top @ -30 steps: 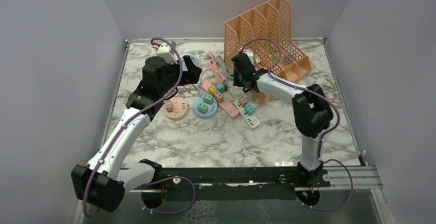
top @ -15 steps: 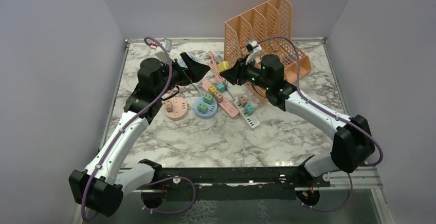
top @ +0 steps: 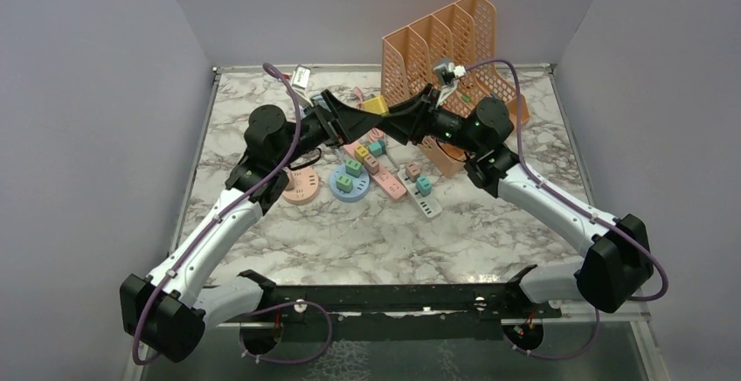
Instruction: Insert the plug
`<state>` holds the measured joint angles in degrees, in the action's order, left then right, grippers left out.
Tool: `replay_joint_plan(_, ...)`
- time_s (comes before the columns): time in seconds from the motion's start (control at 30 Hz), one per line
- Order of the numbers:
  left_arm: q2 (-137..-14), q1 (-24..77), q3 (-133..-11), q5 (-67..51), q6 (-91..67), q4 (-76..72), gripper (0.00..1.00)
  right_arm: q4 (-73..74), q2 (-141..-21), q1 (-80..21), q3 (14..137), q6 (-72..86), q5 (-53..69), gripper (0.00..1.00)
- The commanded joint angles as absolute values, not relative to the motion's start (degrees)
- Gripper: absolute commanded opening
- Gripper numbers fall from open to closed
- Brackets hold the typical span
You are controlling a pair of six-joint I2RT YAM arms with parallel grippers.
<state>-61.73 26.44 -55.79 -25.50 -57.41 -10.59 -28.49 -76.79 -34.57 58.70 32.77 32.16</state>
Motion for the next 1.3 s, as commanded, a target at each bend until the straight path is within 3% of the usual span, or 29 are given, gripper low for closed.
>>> replay_joint_plan(0.0,-61.94,27.28,-56.04,-23.92,-58.89,-15.47,0.82,-33.18,-76.76,-34.98,59.59,33.44,36.74,0.21)
replay_joint_plan(0.17,-63.47,28.16,-56.21,-22.56,-58.42,-16.41,0.69,-35.13,-76.85,-34.98,57.76,31.69,38.33,0.21)
replay_joint_plan(0.5,-64.16,30.33,-56.13,-17.86,-54.53,-14.69,0.73,-28.80,-77.49,-34.98,57.71,21.90,37.05,0.21)
replay_joint_plan(0.83,-65.57,33.00,-56.44,-14.63,-48.57,-11.42,0.37,-25.73,-78.55,-34.98,58.55,21.59,34.99,0.22)
replay_joint_plan(0.9,-65.42,33.36,-56.11,-14.17,-45.54,-11.37,0.35,-23.50,-78.66,-34.98,59.23,22.20,34.30,0.30)
replay_joint_plan(1.03,-64.14,33.54,-54.38,-12.93,-35.32,-12.81,0.33,-16.87,-76.72,-34.98,58.97,22.51,32.28,0.57)
replay_joint_plan(1.27,-61.88,33.54,-51.04,-16.53,-11.88,-15.77,0.31,3.72,-68.97,-34.98,58.67,19.03,26.41,0.63)
